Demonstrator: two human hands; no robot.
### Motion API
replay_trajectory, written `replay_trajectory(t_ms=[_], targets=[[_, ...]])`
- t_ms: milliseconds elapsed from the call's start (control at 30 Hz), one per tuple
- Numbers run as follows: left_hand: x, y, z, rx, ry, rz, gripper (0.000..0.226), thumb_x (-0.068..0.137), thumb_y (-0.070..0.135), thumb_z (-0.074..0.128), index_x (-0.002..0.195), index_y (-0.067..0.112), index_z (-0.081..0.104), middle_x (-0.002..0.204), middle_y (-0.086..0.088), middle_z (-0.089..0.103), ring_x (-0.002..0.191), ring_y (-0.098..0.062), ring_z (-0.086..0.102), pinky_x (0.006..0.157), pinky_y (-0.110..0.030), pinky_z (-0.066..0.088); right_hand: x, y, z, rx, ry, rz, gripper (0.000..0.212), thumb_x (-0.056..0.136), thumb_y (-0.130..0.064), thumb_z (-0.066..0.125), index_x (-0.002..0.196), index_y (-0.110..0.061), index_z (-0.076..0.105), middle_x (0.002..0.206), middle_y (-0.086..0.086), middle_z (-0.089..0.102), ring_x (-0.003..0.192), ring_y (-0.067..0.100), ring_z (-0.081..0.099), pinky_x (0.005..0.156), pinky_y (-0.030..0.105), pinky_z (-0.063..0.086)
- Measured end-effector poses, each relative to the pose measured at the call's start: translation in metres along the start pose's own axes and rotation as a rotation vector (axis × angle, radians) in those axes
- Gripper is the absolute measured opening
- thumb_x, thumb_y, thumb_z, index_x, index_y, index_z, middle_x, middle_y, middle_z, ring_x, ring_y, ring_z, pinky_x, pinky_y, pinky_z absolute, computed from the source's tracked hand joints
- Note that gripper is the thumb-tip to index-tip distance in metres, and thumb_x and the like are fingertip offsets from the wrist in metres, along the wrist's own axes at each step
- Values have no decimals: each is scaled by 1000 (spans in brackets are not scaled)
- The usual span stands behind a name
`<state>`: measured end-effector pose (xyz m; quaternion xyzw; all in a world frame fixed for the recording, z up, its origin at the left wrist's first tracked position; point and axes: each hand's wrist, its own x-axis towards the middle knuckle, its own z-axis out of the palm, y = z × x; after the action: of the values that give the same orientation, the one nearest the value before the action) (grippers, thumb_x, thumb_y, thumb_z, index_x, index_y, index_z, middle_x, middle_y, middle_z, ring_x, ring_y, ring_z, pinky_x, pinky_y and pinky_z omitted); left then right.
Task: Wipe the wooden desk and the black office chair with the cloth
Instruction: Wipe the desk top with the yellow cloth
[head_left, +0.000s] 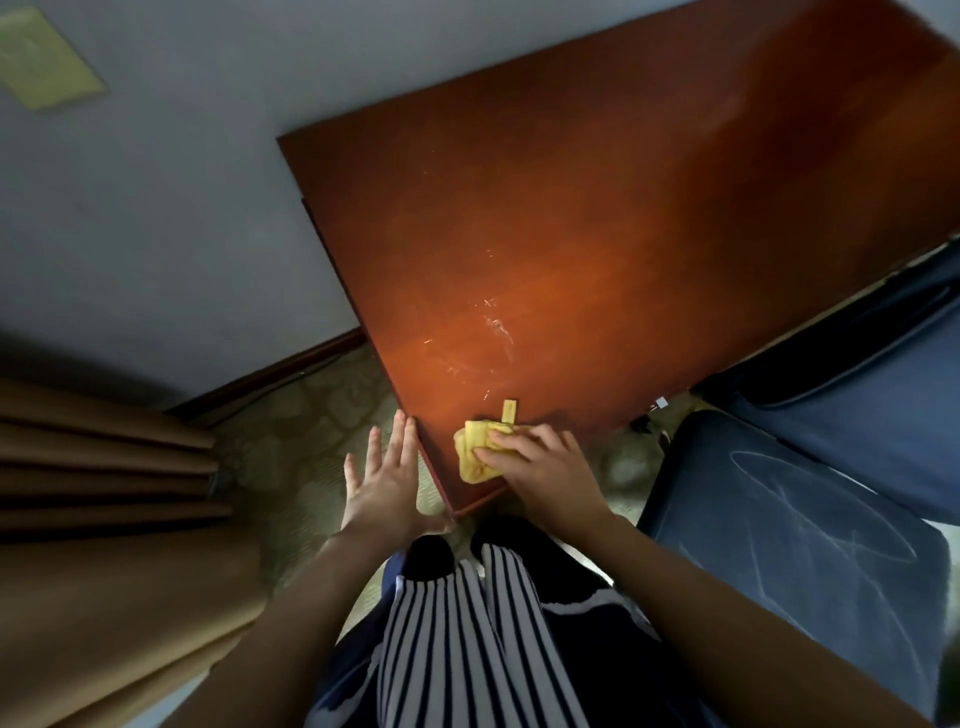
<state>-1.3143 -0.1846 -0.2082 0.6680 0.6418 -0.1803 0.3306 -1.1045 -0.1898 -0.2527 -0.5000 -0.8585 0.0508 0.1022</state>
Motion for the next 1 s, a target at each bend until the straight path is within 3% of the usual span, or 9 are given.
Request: replay_trajectory(t_ms=[167,267,367,533,700,867,1000], targets=[[3,8,4,-36,67,-44,130,71,62,68,145,16,-28,153,8,-33,143,-21,-25,116,-52,-4,5,58,-16,77,82,172,41,82,-26,41,113,-27,69,113,-6,68,88,24,52,67,36,43],[2,15,7,-39,85,-97,129,70,66,66,147,17,-26,154,8,-30,144,-23,-23,117,-52,-1,20,97,-27,73,94,253,36,85,-23,48,113,-23,70,113,-3,68,87,31,58,69,37,43],[2,17,8,-16,89,-139,128,69,68,64,147,19,-25,155,9,-27,144,-24,-23,117,-53,2,39,126,-32,74,83,411,37,86,-8,62,119,-24,67,120,1,65,97,35,54,76,42,42],[1,24,5,-32,88,-199,128,67,68,66,149,22,-20,158,12,-18,145,-26,-20,116,-55,2,96,131,-30,87,23,634,39,95,-16,54,130,-32,57,134,-6,54,115,28,42,90,41,35],[1,26,0,-12,99,-244,123,68,65,67,150,27,-16,160,12,-2,147,-25,-12,116,-54,6,133,99,-21,59,-155,397,43,99,-20,46,137,-38,46,143,-10,44,119,26,37,93,41,33],[-1,23,-2,17,92,-267,121,68,65,68,149,33,-15,159,11,12,147,-25,-3,115,-54,10,121,55,-10,77,-183,120,48,97,-13,45,139,-37,44,147,-8,41,120,27,38,90,40,33],[-1,23,-1,18,116,-252,122,68,63,69,150,30,-15,159,7,13,147,-24,-8,116,-52,10,83,24,-5,170,-118,-98,52,77,-2,70,121,-30,65,127,-1,63,104,33,57,78,44,44]])
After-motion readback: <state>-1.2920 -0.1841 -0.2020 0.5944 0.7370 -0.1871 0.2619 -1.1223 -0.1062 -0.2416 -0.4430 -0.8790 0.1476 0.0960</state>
